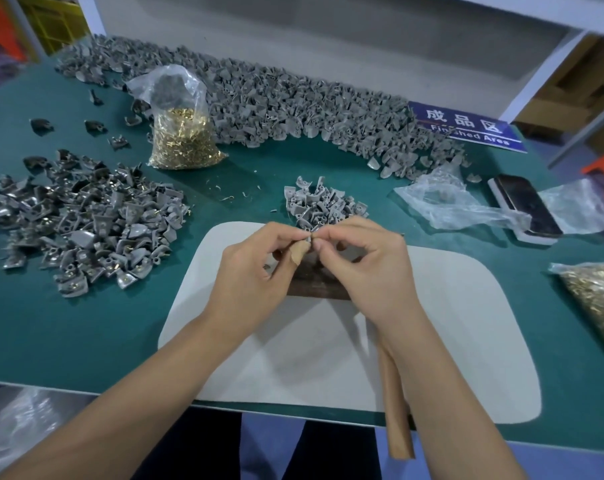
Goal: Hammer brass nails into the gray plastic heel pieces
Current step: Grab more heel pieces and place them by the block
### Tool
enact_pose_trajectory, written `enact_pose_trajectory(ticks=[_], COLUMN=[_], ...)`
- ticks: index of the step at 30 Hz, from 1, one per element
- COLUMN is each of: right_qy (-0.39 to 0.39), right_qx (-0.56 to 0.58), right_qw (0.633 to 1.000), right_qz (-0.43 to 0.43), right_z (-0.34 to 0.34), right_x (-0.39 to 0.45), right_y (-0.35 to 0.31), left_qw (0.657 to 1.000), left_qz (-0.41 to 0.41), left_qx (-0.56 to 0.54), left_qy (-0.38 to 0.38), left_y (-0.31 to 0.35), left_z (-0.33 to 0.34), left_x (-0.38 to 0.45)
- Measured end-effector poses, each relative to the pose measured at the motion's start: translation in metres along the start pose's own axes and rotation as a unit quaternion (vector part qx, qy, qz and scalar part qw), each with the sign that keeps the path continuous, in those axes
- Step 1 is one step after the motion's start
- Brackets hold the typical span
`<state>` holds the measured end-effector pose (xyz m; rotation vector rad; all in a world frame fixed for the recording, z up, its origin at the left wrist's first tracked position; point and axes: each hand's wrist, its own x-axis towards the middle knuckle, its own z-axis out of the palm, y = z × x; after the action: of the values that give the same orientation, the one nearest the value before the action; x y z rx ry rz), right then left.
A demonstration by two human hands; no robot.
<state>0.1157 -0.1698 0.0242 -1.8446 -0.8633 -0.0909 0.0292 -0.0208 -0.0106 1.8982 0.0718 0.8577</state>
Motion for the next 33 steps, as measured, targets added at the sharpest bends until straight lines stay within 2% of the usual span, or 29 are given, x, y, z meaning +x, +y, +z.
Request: enact_pose_trajectory(ticks=[5,17,31,33], right_qy=[0.015,0.037,0.040,0.077], right_qx=[0.054,0.103,0.044,0.016], right_qw=[0.998,0.992,0.997,0.996], right_qz=[0.025,0.055,0.047,0.051], right_z=[0.005,0.006,0.002,-0.007], right_x=[-0.004,-0.006,-0.008,-0.015], right_y=[-0.003,-0.005,-0.006,-0.006], left_qw=[0.997,0.991,0.984,0.988], left_qz=[-0.052,-0.078,-0.116,-0.110], left_qx=[-0.050,-0.110,-0.134,-0.101], left_qy=[0.011,0.006,-0.016,-0.025], left_y=[0.005,0.008,0.005,0.005], left_z=[-0.001,0.003,0.004,0.003], left_x=[-0.001,-0.001,0.001,0.002])
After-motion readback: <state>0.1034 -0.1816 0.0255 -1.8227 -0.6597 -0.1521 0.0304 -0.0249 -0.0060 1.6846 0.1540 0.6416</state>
